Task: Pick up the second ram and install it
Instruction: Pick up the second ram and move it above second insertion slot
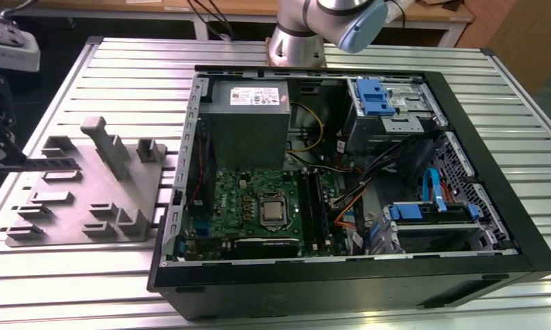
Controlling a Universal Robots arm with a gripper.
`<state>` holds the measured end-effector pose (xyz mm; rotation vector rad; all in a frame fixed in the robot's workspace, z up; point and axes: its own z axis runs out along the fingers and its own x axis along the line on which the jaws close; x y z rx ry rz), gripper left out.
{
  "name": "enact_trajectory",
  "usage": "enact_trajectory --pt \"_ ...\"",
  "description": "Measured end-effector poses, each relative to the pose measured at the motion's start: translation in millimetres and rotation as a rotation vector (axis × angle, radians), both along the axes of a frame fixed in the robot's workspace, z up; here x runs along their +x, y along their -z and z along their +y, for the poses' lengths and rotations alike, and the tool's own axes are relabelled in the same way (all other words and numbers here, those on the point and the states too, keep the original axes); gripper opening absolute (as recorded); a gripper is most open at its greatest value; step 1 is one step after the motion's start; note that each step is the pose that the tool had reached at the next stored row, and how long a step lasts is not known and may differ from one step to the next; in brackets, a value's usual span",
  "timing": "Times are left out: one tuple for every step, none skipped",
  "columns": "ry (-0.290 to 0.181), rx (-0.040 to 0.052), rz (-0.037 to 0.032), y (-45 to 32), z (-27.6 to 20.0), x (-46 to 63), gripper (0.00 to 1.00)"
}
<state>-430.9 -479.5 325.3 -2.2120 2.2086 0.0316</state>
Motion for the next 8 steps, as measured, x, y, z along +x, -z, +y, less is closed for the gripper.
enact_trajectory --pt "0.0 0.0001 -0.0001 -4.0 0.0 0.0 0.08" --pt "0.0 0.0003 -0.0005 -7.3 0.0 0.0 0.08" --pt "0.0 0.0004 -0.0009 -10.9 0.0 0.0 0.08" --pt "0.0 0.0004 -0.0011 -14.7 0.0 0.0 0.08" --pt "0.0 0.0005 -0.0013 -18.6 0.0 0.0 0.08" --pt "0.0 0.0005 -0.0015 -22.7 0.0 0.1 0.08" --pt "0.0 0.0005 -0.0017 -26.5 0.0 0.0 0.08" --pt "0.0 0.0005 -0.0019 -30.4 0.0 0.0 0.08"
